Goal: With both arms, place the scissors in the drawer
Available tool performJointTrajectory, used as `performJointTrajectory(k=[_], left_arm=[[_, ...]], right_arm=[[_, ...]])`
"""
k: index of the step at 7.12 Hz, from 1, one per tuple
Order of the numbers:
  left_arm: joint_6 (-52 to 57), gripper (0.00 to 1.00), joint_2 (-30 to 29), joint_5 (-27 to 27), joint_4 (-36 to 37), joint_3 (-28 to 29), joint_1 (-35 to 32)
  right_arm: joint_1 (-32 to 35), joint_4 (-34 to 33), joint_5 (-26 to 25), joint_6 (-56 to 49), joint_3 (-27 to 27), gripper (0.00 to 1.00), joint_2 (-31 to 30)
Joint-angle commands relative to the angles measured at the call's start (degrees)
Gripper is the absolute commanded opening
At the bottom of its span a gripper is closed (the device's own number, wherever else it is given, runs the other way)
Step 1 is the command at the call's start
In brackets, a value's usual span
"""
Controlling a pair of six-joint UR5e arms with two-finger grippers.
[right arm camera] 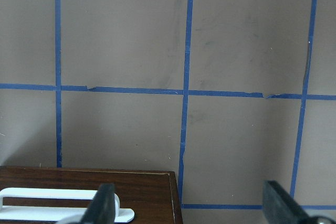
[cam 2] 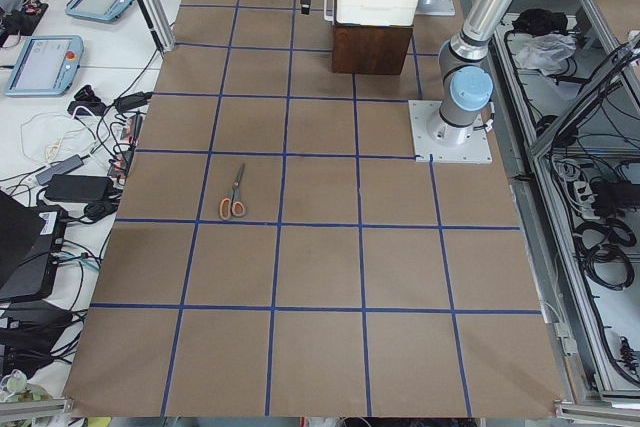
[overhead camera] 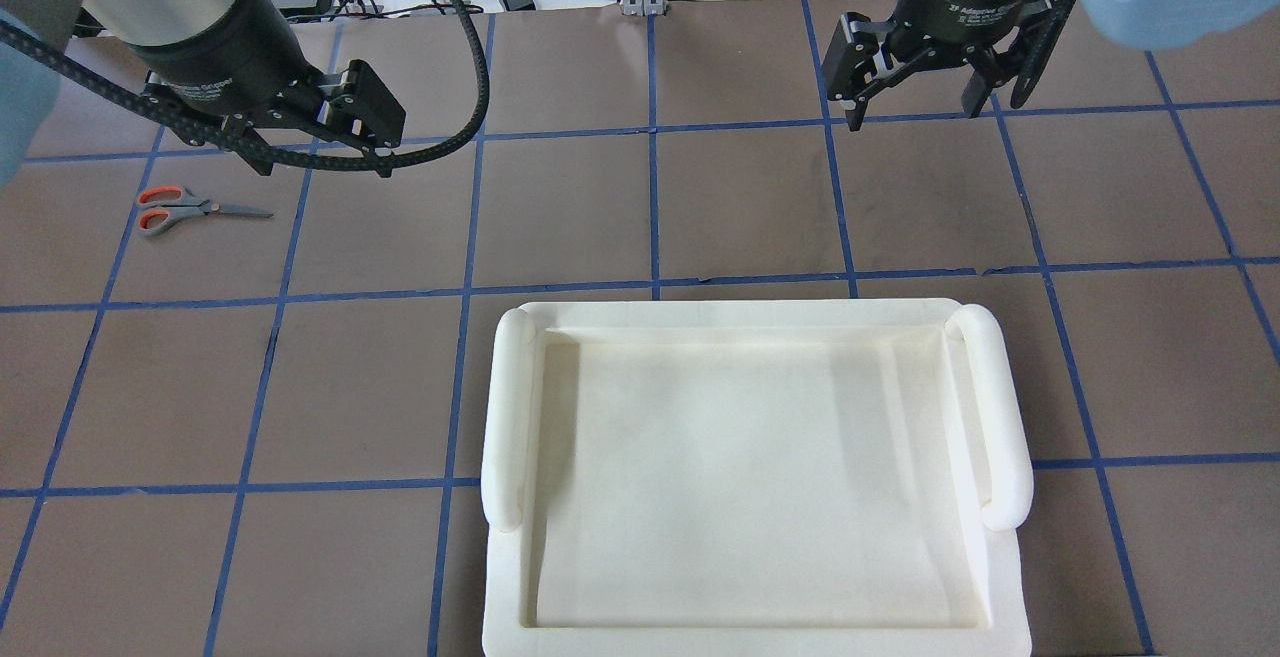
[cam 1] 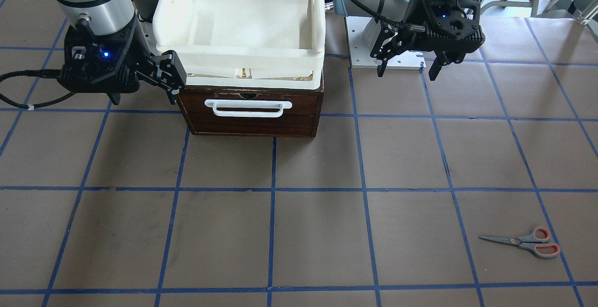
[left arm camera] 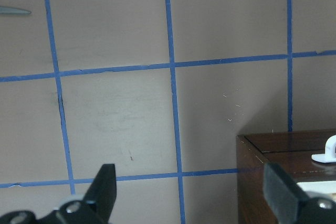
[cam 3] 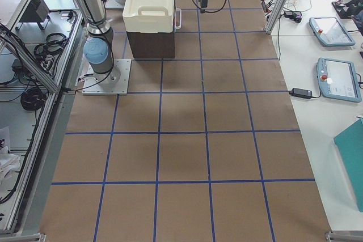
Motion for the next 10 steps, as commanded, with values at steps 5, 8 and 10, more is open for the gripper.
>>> performJointTrajectory(k=[5,8,10], left_arm=[[34.8,1.0,-2.8,-0.1,2.3,-0.3,12.7],[79.8,1.0,-11.2,0.1,8.6,-0.5,24.6],[106.6,1.0,-18.9,0.2,17.3,-0.4,28.1]], right_arm=[[-0.1,-0.4,0.3,1.2,0.6,1.0,0.0],[0.3,-0.9,0.3,36.9,2.5,1.0,2.1],[1.0,-0.8,1.0,50.2,2.5,1.0,2.5]])
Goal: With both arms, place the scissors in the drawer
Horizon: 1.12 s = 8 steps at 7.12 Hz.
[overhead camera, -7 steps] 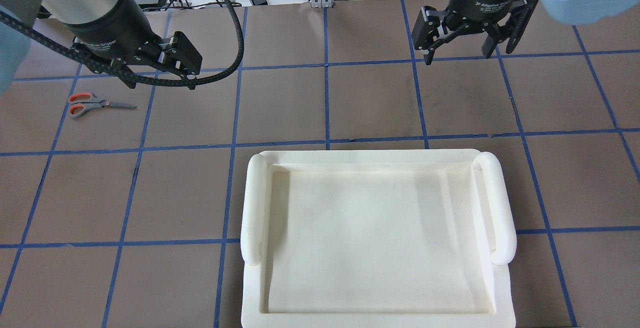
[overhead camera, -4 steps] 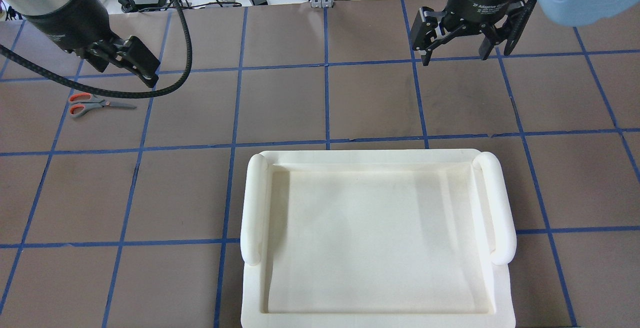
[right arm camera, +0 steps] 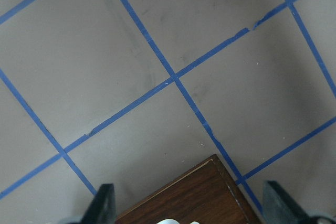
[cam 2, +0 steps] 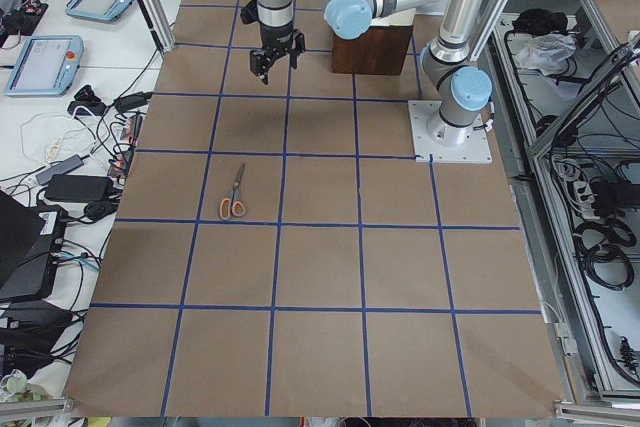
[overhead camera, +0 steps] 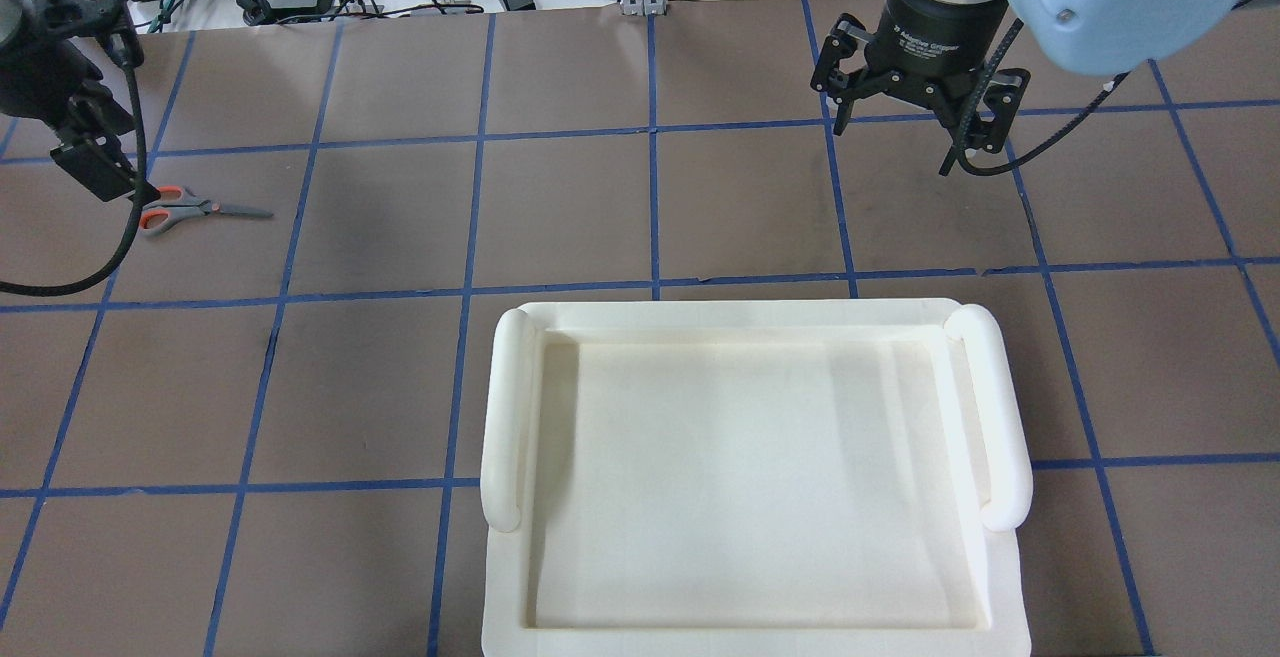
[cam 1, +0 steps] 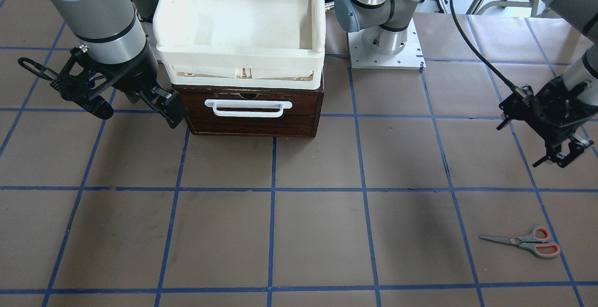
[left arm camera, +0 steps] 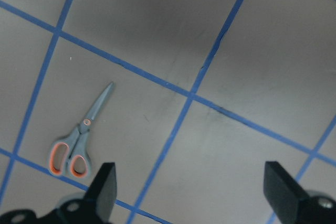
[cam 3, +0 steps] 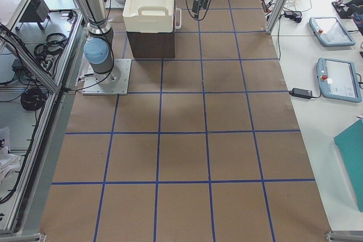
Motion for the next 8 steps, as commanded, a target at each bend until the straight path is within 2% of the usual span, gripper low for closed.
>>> performJointTrajectory(k=[1,2,3,5,7,8], left_arm=[[23.2,1.0,-7.3,0.8,6.3,0.3,3.7],[30.6,1.0,-10.3,1.0,11.3,0.2,5.0],[32.6,1.0,-13.0,0.9,13.7,0.2,5.7],[44.8,1.0,-17.6,0.4,20.4,0.3,6.7],[46.3,1.0,-20.6,-0.3,21.4,1.1,7.9],[45.9,1.0,-22.1,-2.0,21.5,2.1,8.2]], right_arm=[[2.0,-0.7,1.0,17.5,0.1,1.0,0.6],[4.2,-1.2,1.1,23.4,0.1,1.0,2.0],[6.0,-1.2,1.0,32.3,0.1,1.0,4.1],[9.0,-1.8,1.2,42.6,0.0,1.0,6.4],[11.5,-1.8,3.5,52.6,0.0,1.0,10.0],[12.0,-1.8,3.9,53.6,0.0,1.0,11.5]])
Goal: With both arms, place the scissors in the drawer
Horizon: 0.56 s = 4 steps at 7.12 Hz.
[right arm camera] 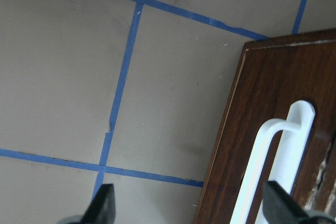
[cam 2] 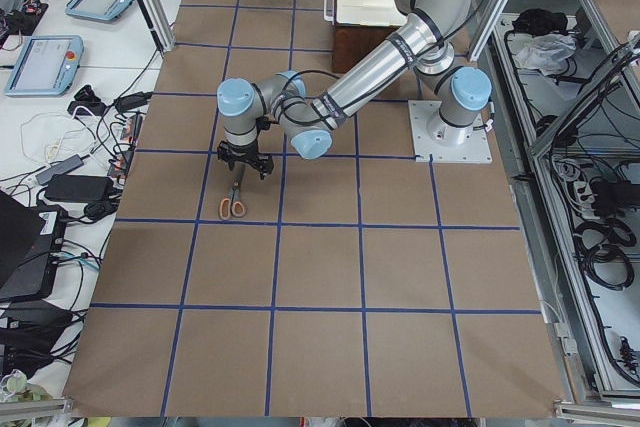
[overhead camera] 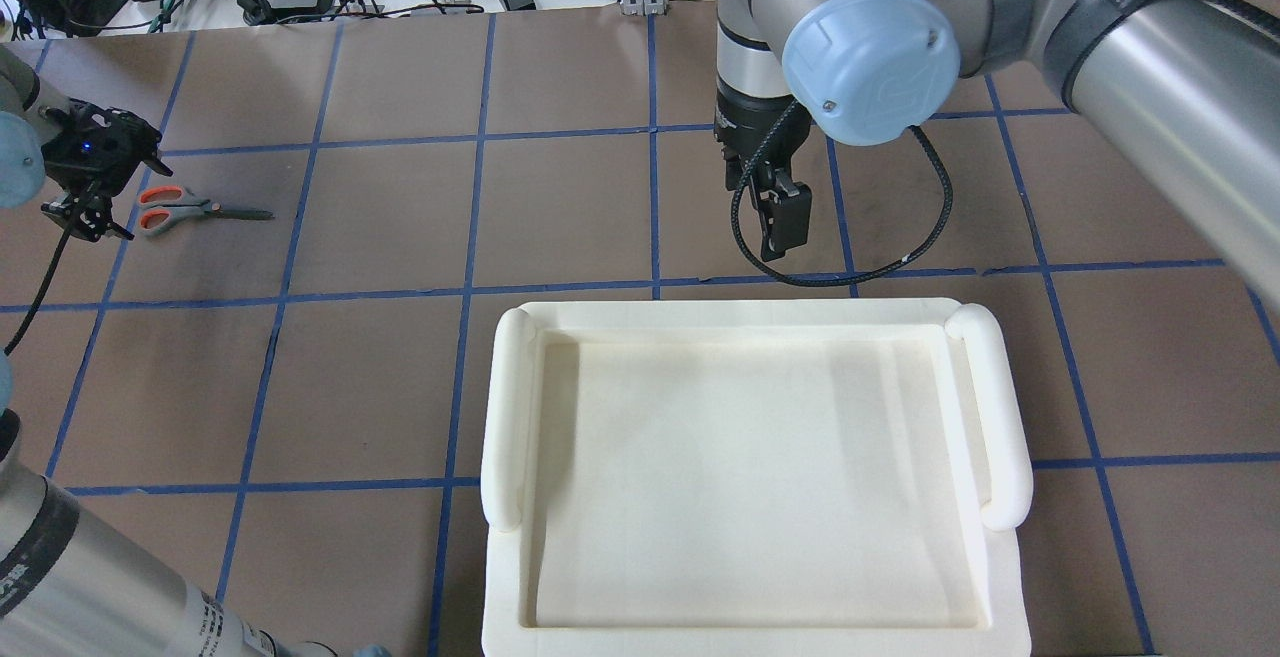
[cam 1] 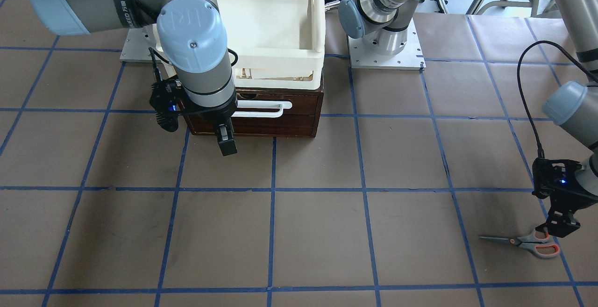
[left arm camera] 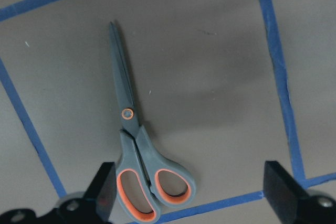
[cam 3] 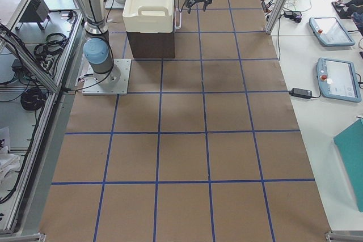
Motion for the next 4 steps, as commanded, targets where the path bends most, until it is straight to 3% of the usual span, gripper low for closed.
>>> performJointTrajectory(k=[1,4], left_arm=[[-0.1,1.0,-3.4,-1.6,0.4,2.3,0.6],[-10.1,0.99,-6.8,-1.7,0.4,5.0,0.5]], right_arm=[[1.2,0.1,1.6,6.2,0.1,1.0,2.7],[1.7,0.8,3.2,10.2,0.3,1.0,4.9]])
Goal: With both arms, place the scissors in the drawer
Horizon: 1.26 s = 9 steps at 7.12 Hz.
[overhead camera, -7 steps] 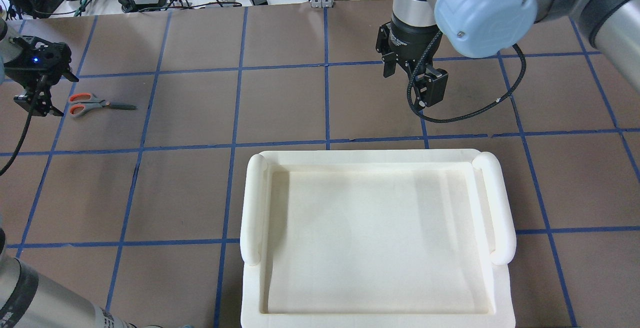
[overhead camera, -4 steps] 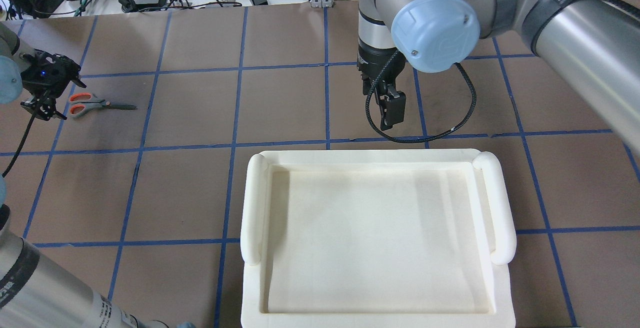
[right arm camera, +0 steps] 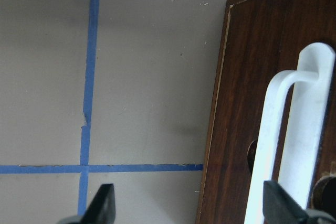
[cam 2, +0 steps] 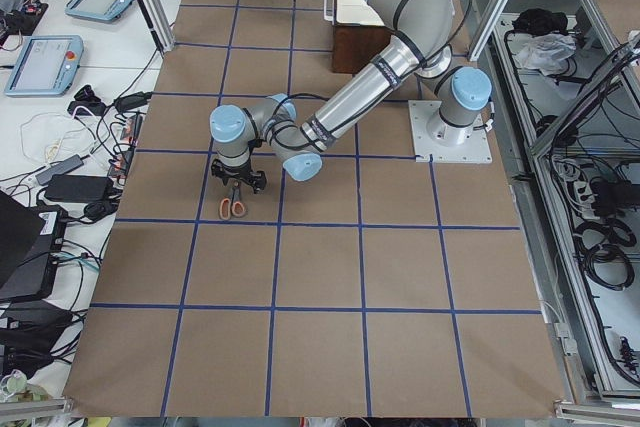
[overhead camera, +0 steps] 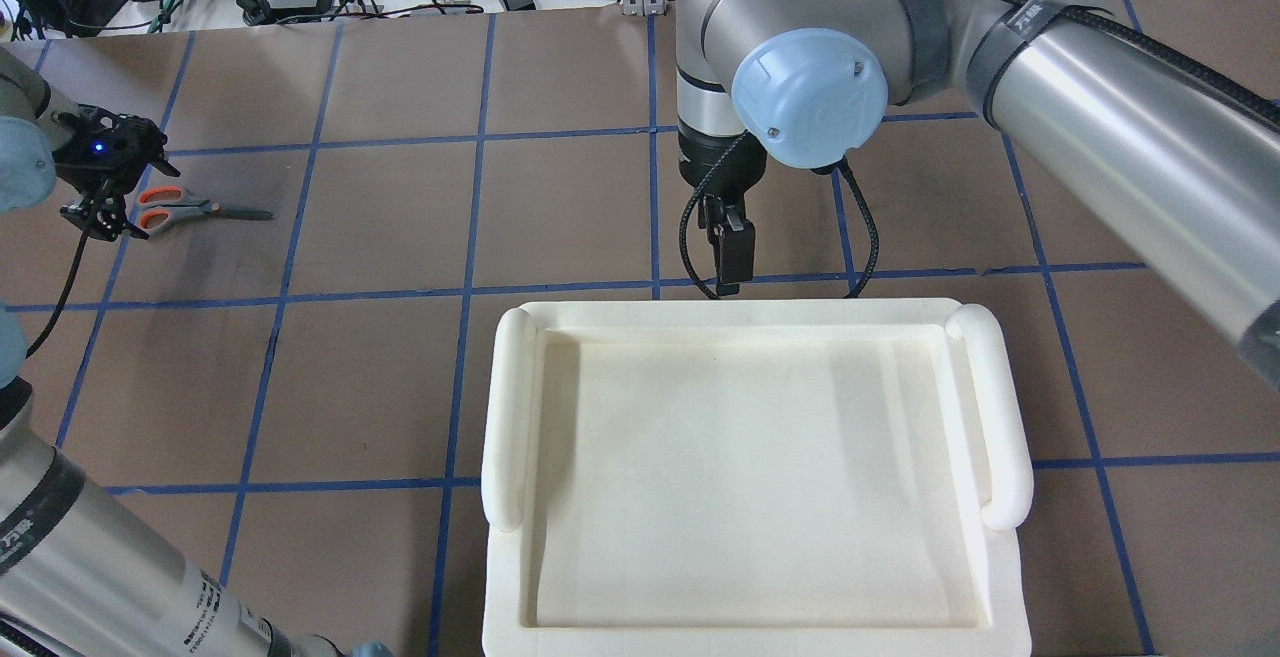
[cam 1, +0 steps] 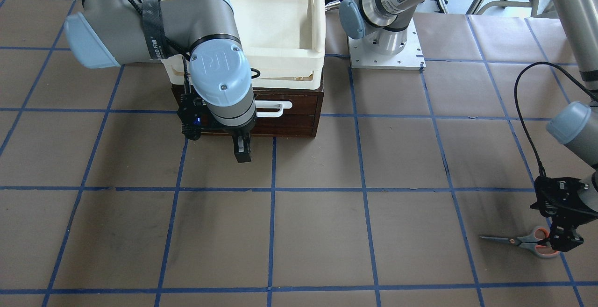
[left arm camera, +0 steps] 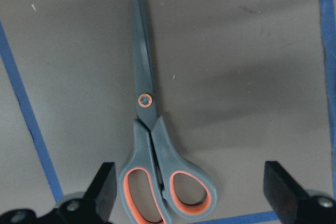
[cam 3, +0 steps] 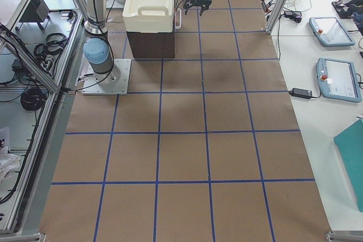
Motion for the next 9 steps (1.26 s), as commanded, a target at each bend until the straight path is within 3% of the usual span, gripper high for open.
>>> performJointTrajectory(k=[1,7,9], left_arm=[[-9.4,0.99,-1.9,0.0,0.0,1.0,-0.4],[-8.2,0.98,-4.7,-1.6,3.4,1.0,-0.6],[-8.0,0.86,-5.0,-1.8,3.3,1.0,-0.7]], right_arm=[[0.3,0.7,0.4,1.9,0.1,1.0,2.0],[0.2,5.5,0.9,3.4,-0.1,1.0,2.8],[0.2,7.3,1.0,3.9,0.0,1.0,2.8]])
